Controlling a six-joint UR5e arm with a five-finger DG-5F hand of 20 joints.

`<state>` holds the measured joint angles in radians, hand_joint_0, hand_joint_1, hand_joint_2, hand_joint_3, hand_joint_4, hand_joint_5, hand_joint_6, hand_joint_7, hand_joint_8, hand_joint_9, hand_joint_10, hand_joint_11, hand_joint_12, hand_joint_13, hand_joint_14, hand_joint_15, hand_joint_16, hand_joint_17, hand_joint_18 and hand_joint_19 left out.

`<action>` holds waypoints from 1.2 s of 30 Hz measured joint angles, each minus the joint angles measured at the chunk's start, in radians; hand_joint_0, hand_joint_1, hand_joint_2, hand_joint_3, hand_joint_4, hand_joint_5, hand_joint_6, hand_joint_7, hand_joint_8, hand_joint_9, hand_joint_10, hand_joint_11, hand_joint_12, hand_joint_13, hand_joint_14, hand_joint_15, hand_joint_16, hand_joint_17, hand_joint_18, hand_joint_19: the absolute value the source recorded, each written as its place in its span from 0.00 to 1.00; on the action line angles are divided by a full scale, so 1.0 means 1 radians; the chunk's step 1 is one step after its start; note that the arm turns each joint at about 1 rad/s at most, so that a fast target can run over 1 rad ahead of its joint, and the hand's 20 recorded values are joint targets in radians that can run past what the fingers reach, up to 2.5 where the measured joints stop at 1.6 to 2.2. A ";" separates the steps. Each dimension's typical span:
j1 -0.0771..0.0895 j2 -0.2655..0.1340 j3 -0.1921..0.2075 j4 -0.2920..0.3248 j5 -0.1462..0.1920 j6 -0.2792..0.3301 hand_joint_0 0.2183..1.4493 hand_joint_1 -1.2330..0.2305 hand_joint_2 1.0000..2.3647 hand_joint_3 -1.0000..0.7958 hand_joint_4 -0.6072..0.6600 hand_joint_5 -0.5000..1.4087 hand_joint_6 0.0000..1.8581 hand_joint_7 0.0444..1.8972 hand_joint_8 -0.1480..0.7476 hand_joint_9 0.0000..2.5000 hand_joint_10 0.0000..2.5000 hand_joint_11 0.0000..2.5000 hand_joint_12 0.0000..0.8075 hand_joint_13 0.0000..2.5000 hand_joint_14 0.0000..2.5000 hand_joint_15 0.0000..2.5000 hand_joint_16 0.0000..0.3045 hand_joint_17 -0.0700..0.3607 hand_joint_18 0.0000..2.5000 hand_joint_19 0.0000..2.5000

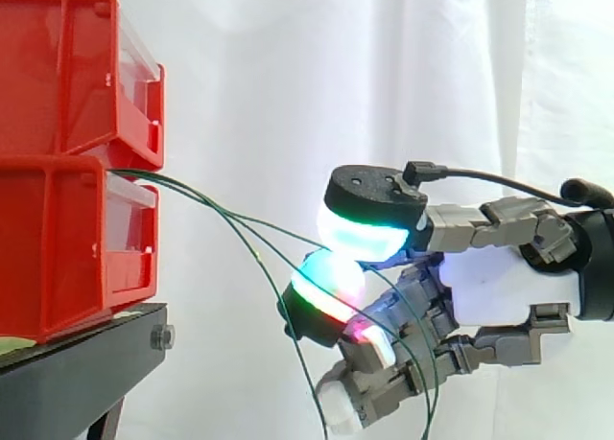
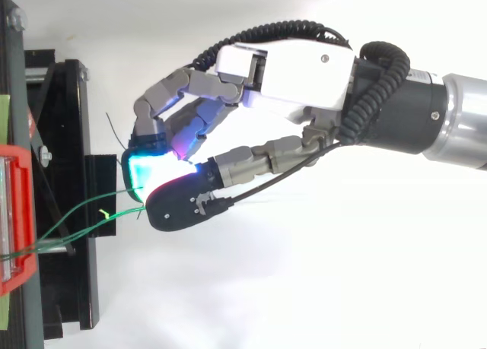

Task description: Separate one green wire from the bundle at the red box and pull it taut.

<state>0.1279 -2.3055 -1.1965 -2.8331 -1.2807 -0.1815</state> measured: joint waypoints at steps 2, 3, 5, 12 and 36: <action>0.001 0.000 0.000 -0.003 0.000 -0.002 0.31 0.37 0.01 0.47 0.54 0.19 0.48 0.57 0.52 0.38 0.00 0.46 0.45 0.35 0.01 0.28 0.13 0.37 0.23 0.11; 0.001 0.000 0.000 -0.004 0.000 -0.003 0.31 0.37 0.01 0.47 0.54 0.19 0.48 0.56 0.52 0.38 0.00 0.46 0.45 0.34 0.01 0.28 0.13 0.37 0.23 0.11; 0.001 0.000 0.000 -0.004 -0.001 -0.004 0.31 0.37 0.01 0.47 0.54 0.19 0.48 0.57 0.52 0.37 0.00 0.45 0.45 0.34 0.01 0.28 0.13 0.38 0.23 0.11; 0.001 0.000 0.000 -0.005 0.000 -0.005 0.31 0.37 0.01 0.47 0.54 0.19 0.48 0.57 0.51 0.36 0.00 0.44 0.44 0.33 0.01 0.27 0.13 0.38 0.23 0.11; 0.001 0.000 -0.001 -0.006 0.000 -0.006 0.31 0.37 0.01 0.46 0.53 0.19 0.48 0.57 0.52 0.36 0.00 0.42 0.45 0.32 0.01 0.25 0.14 0.38 0.23 0.12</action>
<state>0.1287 -2.3055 -1.1975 -2.8387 -1.2809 -0.1872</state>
